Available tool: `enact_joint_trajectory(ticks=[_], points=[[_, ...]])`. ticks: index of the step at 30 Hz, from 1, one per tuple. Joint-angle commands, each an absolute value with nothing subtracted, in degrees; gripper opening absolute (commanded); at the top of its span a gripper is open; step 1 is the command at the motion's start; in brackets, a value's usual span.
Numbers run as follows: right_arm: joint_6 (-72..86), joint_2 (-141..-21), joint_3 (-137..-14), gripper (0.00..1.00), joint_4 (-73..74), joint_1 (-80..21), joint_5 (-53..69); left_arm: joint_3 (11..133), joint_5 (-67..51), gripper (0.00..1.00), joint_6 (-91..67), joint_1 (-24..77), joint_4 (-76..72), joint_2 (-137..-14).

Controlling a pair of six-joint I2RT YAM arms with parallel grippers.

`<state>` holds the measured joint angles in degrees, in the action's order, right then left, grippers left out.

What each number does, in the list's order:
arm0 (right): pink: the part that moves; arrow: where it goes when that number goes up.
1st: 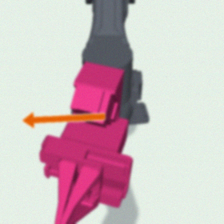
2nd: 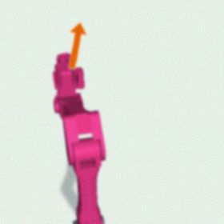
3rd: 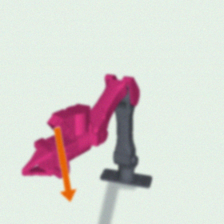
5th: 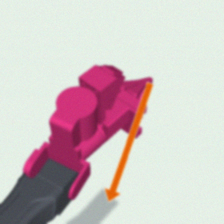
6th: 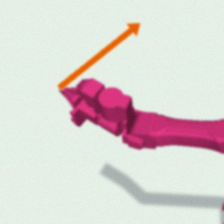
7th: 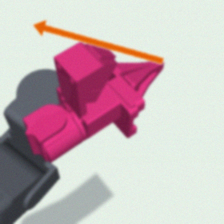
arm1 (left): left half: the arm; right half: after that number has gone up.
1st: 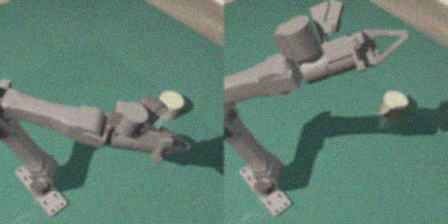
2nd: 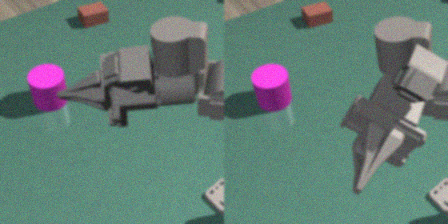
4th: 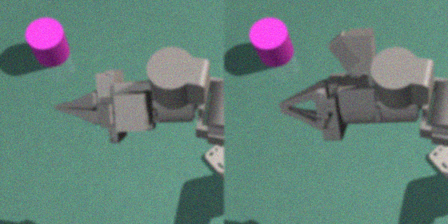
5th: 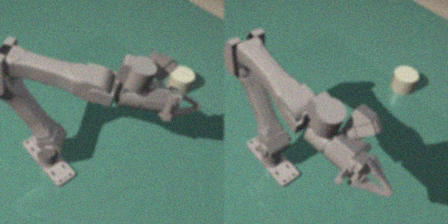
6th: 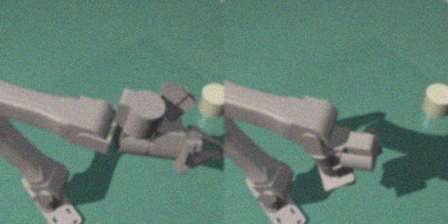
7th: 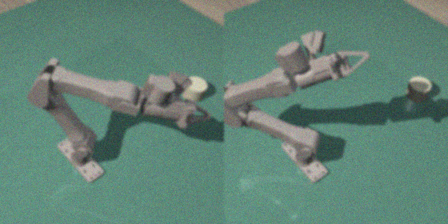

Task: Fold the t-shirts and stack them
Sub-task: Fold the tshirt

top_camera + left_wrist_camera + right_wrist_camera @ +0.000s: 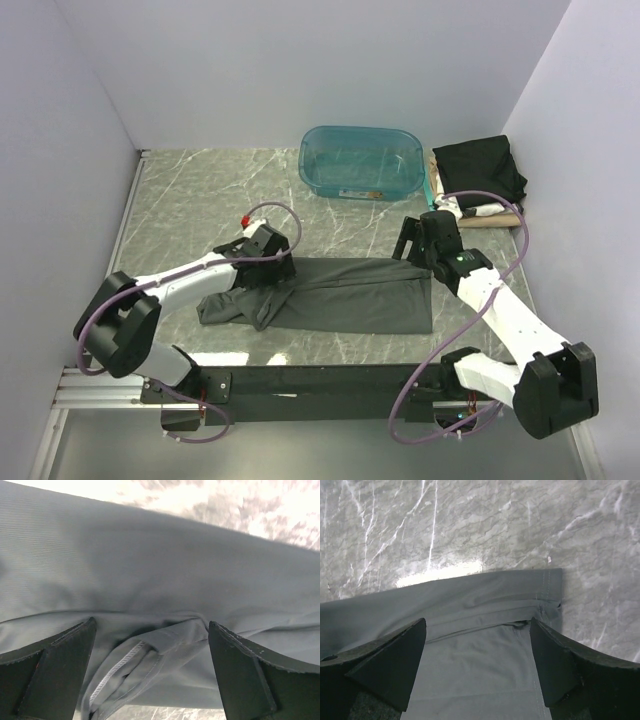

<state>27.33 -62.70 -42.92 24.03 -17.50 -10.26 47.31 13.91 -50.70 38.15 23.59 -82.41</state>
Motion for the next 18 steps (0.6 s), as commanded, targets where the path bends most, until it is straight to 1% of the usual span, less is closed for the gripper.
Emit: enact_joint_trajectory(ticks=[1,6,9,11,18], points=[[26.54,-60.56,-43.77,0.91,25.05,-17.75,-12.39,48.52,8.62,0.99,-47.81,39.11,18.81,-82.97],[26.63,-60.21,-43.68,0.91,25.14,-17.84,-12.48,47.55,6.25,0.99,-45.0,42.45,15.39,-83.4],[26.54,-60.38,-43.77,0.91,25.48,-17.75,-12.92,47.9,3.35,0.99,-43.42,43.77,15.2,-84.81],[26.37,-60.21,-43.86,0.91,25.84,-17.84,-13.36,49.21,3.51,1.0,-42.72,45.34,16.69,-85.6],[26.11,-58.27,-43.24,0.91,25.23,-17.75,-11.96,52.73,16.85,0.99,-45.7,46.76,26.97,-86.05]])
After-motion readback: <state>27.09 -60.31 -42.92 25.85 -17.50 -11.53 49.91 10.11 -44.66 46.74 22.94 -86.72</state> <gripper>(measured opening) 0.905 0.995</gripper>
